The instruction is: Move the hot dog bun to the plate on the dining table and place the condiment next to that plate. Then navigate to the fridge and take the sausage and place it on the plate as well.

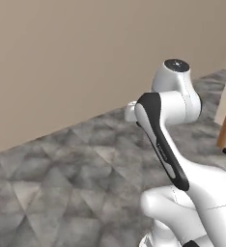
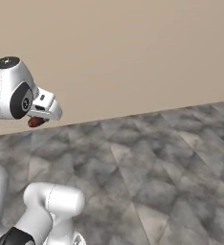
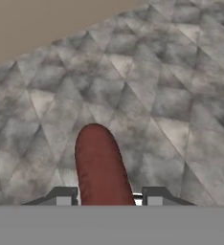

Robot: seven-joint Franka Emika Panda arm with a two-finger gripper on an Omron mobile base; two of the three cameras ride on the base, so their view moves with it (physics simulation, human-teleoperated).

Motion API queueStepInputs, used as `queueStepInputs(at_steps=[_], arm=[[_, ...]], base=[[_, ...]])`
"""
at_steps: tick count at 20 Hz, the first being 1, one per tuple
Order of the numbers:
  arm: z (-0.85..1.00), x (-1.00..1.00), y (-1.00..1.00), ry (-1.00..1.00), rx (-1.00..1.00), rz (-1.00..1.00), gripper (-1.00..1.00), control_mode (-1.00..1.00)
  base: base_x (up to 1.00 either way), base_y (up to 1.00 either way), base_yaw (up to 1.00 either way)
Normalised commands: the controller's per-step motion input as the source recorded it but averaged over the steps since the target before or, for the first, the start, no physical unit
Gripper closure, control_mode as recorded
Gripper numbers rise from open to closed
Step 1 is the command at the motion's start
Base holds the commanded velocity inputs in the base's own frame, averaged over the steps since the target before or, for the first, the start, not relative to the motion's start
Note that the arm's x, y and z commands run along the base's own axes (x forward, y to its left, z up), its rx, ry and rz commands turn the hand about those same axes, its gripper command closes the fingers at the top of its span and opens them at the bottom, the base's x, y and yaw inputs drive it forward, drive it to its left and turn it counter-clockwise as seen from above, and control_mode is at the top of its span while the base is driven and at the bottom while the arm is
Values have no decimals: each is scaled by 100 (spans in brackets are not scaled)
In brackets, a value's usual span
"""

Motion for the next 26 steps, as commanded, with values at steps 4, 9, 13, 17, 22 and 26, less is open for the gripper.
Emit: queueStepInputs(at_steps=[4,9,13,17,22,26], arm=[[0,0,0,0,0,0,100,100],[0,0,0,0,0,0,100,100],[0,0,0,0,0,0,100,100],[0,0,0,0,0,0,100,100],[0,0,0,0,0,0,100,100],[0,0,0,0,0,0,100,100]], base=[[100,-15,-53],[100,0,-49],[100,5,-52],[100,13,-53],[100,50,-43],[100,87,-31]])
